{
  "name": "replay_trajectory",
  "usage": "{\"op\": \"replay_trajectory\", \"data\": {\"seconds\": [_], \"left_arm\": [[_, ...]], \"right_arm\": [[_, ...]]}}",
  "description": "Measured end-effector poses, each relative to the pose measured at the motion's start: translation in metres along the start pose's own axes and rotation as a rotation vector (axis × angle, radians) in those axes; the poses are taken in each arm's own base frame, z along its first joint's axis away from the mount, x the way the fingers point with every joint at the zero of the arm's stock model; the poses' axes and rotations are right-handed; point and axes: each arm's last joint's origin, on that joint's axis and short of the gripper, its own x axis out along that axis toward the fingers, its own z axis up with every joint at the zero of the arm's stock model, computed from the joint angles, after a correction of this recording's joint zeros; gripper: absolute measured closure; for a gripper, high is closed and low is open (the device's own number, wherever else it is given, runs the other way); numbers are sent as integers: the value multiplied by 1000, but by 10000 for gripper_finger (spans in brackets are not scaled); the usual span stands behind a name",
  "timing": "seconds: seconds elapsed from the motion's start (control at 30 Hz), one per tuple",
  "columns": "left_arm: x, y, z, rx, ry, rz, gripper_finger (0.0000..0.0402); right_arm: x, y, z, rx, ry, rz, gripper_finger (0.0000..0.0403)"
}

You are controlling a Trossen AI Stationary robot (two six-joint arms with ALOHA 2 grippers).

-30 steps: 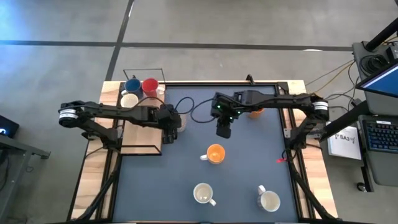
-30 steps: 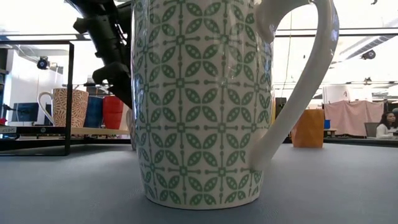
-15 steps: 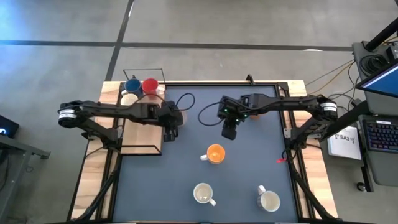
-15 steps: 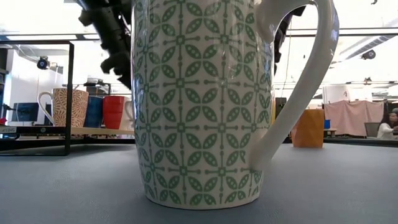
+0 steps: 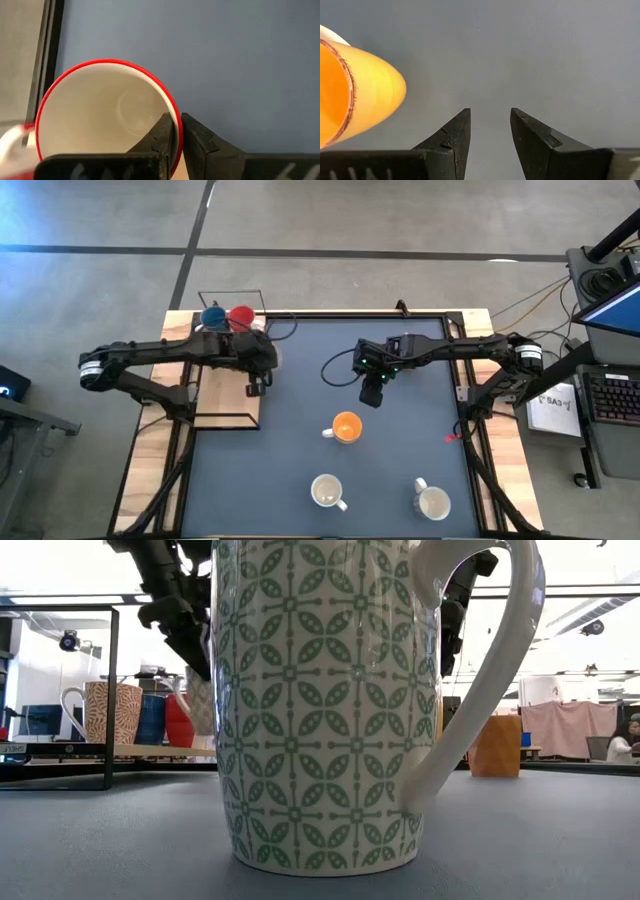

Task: Place coffee mugs
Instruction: Put the brown patterned mug on the shelf

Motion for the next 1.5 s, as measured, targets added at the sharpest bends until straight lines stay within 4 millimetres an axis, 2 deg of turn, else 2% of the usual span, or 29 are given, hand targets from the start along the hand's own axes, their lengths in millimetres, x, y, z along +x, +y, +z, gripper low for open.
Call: {"op": "replay_trajectory", "data": {"seconds": [0.17, 0.3, 0.57, 1.5], "left_arm": [[-11, 12, -16, 17, 67, 10, 392], [-11, 20, -24, 52, 98, 19, 392], [-9, 30, -30, 94, 131, 20, 392], [-3, 51, -47, -13, 193, -11, 388]], "right_arm": [[3, 0, -1, -1, -12, 1, 275], [4, 0, -1, 5, -15, 2, 275], [4, 0, -1, 15, -17, 2, 275], [4, 0, -1, 24, -16, 3, 275]]}}
